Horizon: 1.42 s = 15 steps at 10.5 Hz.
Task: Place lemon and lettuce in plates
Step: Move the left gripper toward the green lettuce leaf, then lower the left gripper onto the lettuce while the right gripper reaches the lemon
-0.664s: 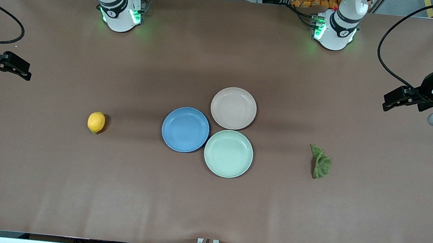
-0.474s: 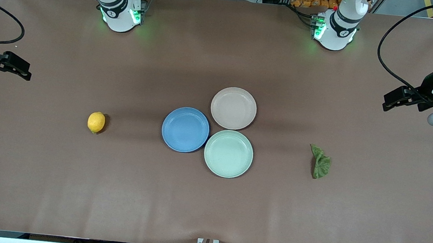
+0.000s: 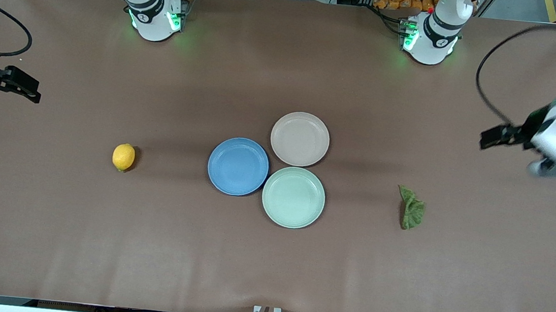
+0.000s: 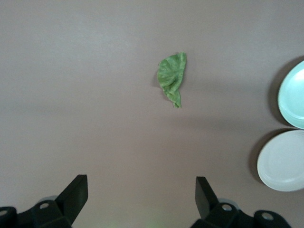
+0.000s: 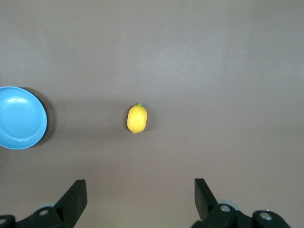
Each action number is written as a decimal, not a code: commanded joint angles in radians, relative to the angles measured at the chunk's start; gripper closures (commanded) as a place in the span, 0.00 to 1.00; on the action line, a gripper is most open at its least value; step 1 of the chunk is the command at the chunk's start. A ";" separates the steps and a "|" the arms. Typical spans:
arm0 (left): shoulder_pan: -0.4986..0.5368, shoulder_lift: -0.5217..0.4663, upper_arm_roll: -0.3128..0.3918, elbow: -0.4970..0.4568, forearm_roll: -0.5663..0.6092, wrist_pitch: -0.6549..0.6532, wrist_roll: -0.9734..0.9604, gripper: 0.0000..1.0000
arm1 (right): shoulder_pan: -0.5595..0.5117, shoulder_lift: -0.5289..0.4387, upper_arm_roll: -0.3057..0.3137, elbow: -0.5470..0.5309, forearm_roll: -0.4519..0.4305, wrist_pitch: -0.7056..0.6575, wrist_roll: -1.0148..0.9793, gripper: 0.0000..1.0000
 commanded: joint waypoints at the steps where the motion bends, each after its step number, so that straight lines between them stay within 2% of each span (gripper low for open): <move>1: -0.007 0.100 0.001 -0.076 0.026 0.174 0.023 0.00 | -0.007 0.002 -0.001 0.003 0.005 -0.016 -0.061 0.00; 3: -0.007 0.161 -0.001 -0.188 0.026 0.392 0.023 0.00 | -0.024 0.022 -0.001 -0.001 0.011 -0.016 -0.060 0.00; 5: -0.013 0.265 -0.001 -0.191 0.026 0.500 0.020 0.00 | -0.037 0.082 -0.001 -0.006 0.032 -0.004 -0.073 0.00; 7: -0.033 0.357 -0.001 -0.193 0.061 0.586 0.020 0.00 | -0.047 0.136 -0.001 -0.033 0.055 0.088 -0.075 0.00; 11: -0.044 0.448 -0.001 -0.194 0.086 0.687 0.006 0.00 | -0.057 0.162 -0.001 -0.309 0.061 0.421 -0.075 0.00; 13: -0.044 0.494 -0.001 -0.191 0.087 0.748 0.008 0.00 | -0.053 0.220 -0.001 -0.400 0.102 0.536 -0.073 0.00; 14: -0.046 0.504 0.001 -0.191 0.087 0.756 0.008 0.04 | -0.047 0.251 -0.001 -0.450 0.107 0.606 -0.075 0.00; 15: -0.050 0.504 0.002 -0.191 0.090 0.756 0.008 0.18 | -0.048 0.257 0.001 -0.518 0.107 0.707 -0.075 0.00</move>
